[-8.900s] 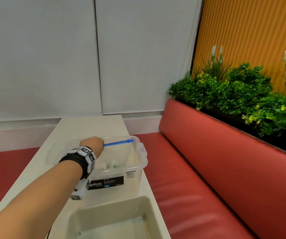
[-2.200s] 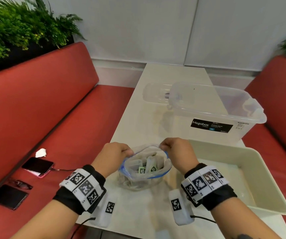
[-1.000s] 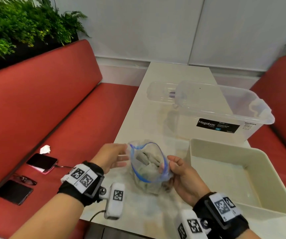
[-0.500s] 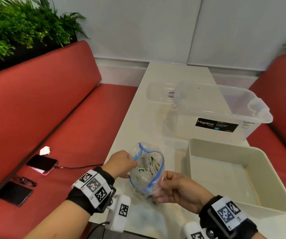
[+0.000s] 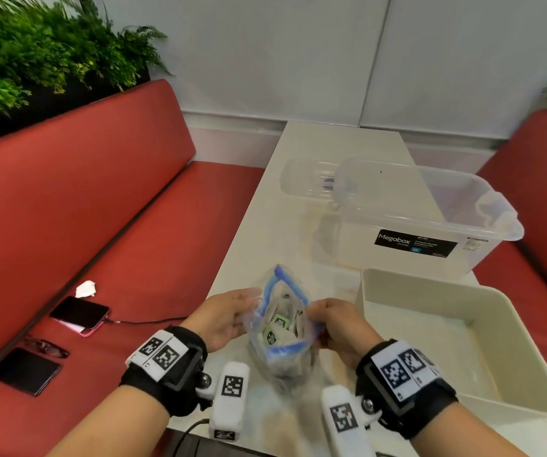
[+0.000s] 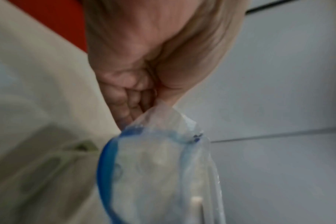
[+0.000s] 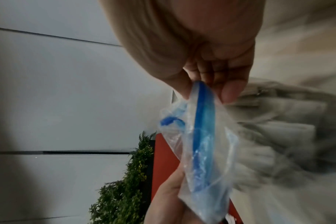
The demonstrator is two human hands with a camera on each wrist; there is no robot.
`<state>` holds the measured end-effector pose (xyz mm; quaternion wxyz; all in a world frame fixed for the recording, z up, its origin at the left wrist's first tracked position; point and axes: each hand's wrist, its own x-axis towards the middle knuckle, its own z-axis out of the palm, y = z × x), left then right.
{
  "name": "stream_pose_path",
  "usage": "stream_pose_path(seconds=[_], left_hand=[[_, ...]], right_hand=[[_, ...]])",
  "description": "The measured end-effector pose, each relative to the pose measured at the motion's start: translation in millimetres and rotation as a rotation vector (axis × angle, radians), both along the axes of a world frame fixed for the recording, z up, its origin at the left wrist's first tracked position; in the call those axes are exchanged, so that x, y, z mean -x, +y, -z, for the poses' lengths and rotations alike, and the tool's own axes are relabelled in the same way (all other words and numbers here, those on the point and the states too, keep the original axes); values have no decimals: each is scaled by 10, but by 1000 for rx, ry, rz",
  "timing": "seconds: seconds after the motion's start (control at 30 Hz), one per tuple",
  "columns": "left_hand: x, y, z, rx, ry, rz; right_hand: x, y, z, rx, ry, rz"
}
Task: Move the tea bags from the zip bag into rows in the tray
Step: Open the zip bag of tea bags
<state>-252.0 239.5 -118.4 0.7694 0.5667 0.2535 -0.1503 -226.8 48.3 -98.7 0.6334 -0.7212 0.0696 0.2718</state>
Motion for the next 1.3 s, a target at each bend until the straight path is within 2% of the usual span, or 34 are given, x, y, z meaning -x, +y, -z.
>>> stream_pose_path(seconds=[0.1, 0.13, 0.2, 0.27, 0.37, 0.47, 0.57, 0.63, 0.7, 0.77, 0.83, 0.97, 1.07, 1.2, 1.3], left_hand=[[-7, 15, -14, 128, 0, 0], [-14, 6, -31, 113, -15, 26], [-46, -37, -72, -38, -66, 101], [-81, -110, -132, -246, -123, 173], [-142, -207, -194, -439, -196, 236], [-142, -259, -202, -550, -254, 268], [-55, -270, -196, -691, -249, 256], [50, -253, -191, -900, -251, 323], [134, -226, -175, -1082, -267, 392], [169, -186, -187, -1118, -272, 395], [161, -132, -182, -1103, -293, 409], [138, -126, -176, -1019, -379, 354], [118, -110, -165, -980, -311, 362], [142, -92, -100, -343, -151, 243], [149, -95, -81, -47, -117, 170]], right_hand=[[151, -78, 56, -60, 90, -54], [176, -103, 68, -28, 102, -80], [176, -133, 59, 79, 39, -78], [114, -130, 9, 203, -199, -35], [47, -60, -99, 406, -585, -123], [-24, -6, -63, 681, -777, -192], [-83, -10, -29, 746, -782, -179], [-131, -30, -33, 703, -738, -135], [-176, -49, -29, 601, -650, -109], [-189, -60, -26, 441, -507, -89], [-182, -53, -15, 282, -355, -49], [-147, -67, -49, 87, -117, 21], [-129, -84, -77, -43, 74, 29], [-112, -90, -96, -122, 210, 64], [-108, -110, -80, -215, 327, 101]])
